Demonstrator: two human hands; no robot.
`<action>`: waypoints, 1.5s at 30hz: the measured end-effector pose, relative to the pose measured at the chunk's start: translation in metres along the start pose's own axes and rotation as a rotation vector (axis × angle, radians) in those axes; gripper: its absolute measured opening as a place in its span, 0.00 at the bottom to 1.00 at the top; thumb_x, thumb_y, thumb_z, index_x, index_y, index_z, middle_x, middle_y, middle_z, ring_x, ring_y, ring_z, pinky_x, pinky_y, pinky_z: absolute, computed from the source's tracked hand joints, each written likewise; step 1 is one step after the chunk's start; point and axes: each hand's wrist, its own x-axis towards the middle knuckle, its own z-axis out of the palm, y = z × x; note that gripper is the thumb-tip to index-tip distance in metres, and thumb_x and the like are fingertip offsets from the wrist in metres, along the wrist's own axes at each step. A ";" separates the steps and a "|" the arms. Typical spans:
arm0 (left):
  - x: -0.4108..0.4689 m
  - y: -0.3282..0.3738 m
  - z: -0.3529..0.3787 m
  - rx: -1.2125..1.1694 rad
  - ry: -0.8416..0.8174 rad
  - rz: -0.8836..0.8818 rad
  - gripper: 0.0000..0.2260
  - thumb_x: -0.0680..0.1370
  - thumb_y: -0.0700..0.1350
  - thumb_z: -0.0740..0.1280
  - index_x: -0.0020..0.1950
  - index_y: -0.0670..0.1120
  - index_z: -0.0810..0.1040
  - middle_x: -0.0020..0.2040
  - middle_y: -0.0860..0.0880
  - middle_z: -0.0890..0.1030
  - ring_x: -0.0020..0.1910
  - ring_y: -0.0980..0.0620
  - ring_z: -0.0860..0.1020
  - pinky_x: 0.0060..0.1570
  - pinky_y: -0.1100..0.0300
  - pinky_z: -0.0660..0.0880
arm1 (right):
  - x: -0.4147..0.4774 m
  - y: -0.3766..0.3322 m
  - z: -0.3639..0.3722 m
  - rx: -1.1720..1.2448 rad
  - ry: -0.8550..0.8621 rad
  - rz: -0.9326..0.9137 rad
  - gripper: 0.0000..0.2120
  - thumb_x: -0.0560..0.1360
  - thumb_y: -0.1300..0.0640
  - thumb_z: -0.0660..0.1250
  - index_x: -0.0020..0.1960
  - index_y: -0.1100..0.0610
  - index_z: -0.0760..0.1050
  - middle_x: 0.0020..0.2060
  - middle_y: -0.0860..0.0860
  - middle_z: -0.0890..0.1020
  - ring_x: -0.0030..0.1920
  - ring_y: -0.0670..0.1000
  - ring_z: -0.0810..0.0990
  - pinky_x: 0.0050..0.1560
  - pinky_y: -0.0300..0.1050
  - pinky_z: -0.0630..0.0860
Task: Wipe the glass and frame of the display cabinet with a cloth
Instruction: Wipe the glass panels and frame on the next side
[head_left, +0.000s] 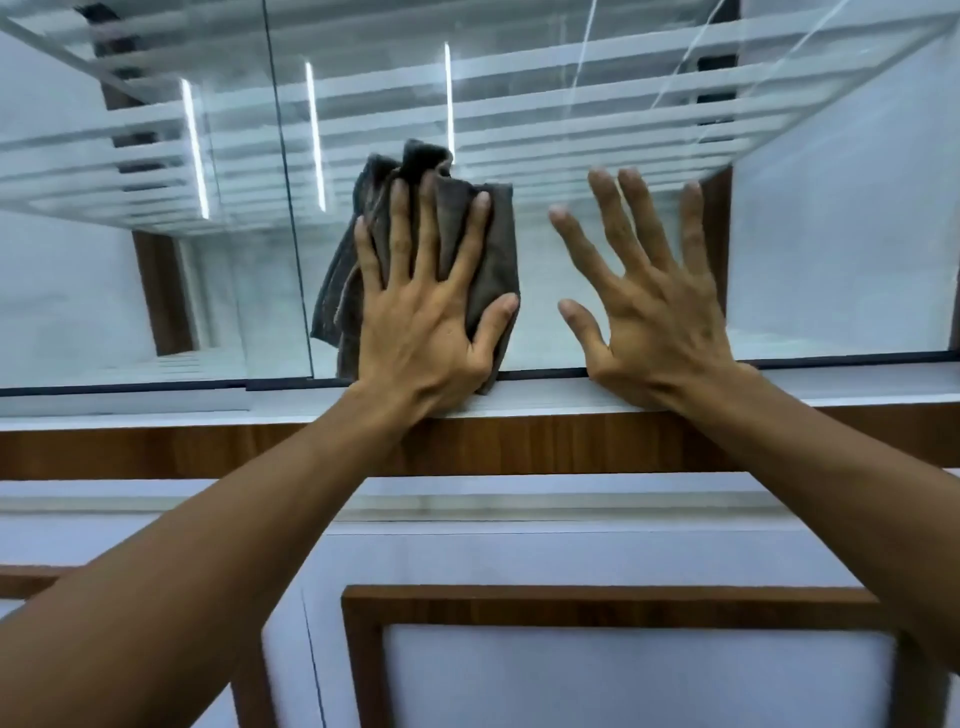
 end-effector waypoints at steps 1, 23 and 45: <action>0.006 0.007 0.000 0.019 -0.001 0.101 0.37 0.83 0.66 0.52 0.86 0.48 0.50 0.85 0.36 0.47 0.84 0.35 0.44 0.79 0.32 0.40 | 0.000 -0.001 -0.001 0.001 -0.002 -0.004 0.35 0.82 0.39 0.52 0.84 0.53 0.50 0.83 0.62 0.50 0.83 0.63 0.48 0.78 0.71 0.42; 0.046 0.149 0.017 -0.066 0.029 0.157 0.36 0.83 0.64 0.54 0.86 0.49 0.49 0.85 0.37 0.45 0.84 0.36 0.43 0.78 0.29 0.41 | -0.064 0.121 -0.027 -0.009 -0.060 0.096 0.35 0.81 0.44 0.52 0.84 0.54 0.48 0.83 0.62 0.49 0.83 0.62 0.46 0.79 0.70 0.42; 0.084 0.294 0.034 -0.197 0.035 0.293 0.35 0.84 0.58 0.54 0.86 0.44 0.45 0.85 0.39 0.44 0.84 0.37 0.42 0.80 0.32 0.41 | -0.113 0.210 -0.060 0.132 0.113 0.198 0.36 0.76 0.60 0.59 0.81 0.69 0.53 0.81 0.67 0.53 0.82 0.65 0.51 0.82 0.63 0.48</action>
